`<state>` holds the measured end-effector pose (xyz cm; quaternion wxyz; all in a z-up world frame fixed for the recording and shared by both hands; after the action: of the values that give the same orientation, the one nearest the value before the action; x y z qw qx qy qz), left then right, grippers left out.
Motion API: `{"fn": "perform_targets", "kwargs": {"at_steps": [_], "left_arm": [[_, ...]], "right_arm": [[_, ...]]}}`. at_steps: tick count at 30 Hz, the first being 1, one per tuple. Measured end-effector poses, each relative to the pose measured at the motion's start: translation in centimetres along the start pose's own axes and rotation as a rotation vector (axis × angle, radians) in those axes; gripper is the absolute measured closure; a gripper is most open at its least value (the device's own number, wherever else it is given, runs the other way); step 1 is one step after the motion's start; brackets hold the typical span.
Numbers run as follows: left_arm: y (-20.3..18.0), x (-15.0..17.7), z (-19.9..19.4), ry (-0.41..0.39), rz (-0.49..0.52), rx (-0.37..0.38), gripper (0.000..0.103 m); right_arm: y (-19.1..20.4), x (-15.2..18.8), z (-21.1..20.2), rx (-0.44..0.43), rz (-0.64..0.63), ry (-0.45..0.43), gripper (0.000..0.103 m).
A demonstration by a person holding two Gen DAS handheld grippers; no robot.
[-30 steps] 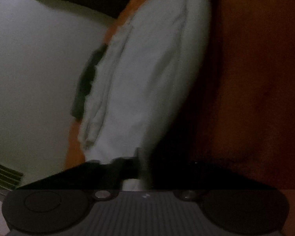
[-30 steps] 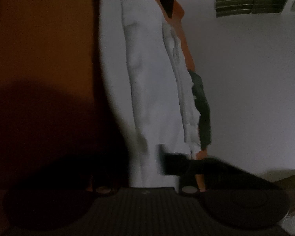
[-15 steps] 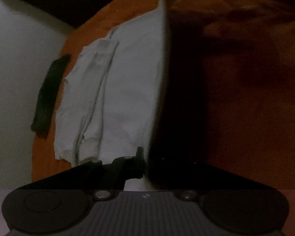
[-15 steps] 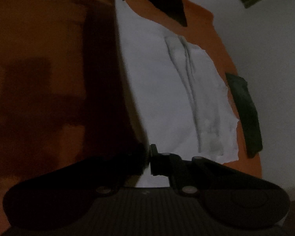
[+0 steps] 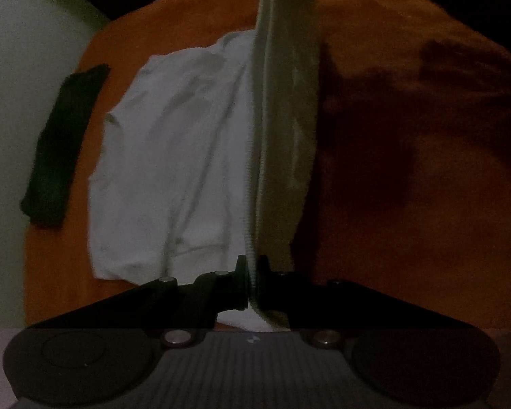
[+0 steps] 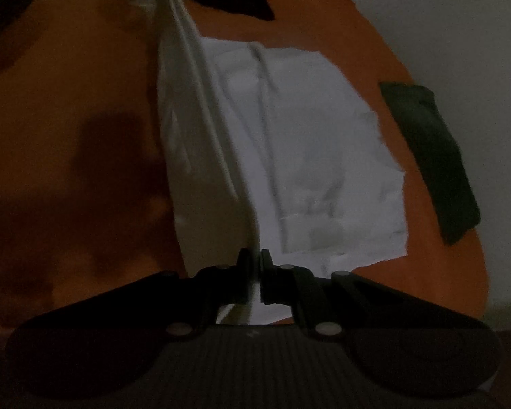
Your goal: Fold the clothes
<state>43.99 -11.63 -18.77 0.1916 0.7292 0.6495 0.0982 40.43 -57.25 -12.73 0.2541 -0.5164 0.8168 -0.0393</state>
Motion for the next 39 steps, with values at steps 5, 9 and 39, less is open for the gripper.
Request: {"fn": "perform_targets", "kwargs": {"at_steps": [5,9,39], "left_arm": [[4.9,0.3,0.5,0.006,-0.032,-0.003,0.1],[12.3,1.1,2.5,-0.035,-0.063,-0.002,0.1],[33.1,15.3,30.5,-0.337,-1.324,0.095,0.032]], "right_arm": [[-4.1,-2.0,0.1,0.036,0.078,-0.08,0.098],[-9.9,-3.9,2.6,0.038,0.08,-0.124,0.098],[-34.6,2.6,26.0,0.072,1.266,-0.245,0.054]]}}
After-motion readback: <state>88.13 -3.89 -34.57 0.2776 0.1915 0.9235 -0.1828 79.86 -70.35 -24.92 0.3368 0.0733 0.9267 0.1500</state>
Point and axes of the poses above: each gripper's, at about its wrist camera, not at the fingertips, and z roughly the way its jaws point, y to its left, x to its underside, the point moved 4 cm from there along z, roughly the way its jaws point, and after that the axes turned 9 degrees about z, right-handed, at the moved point
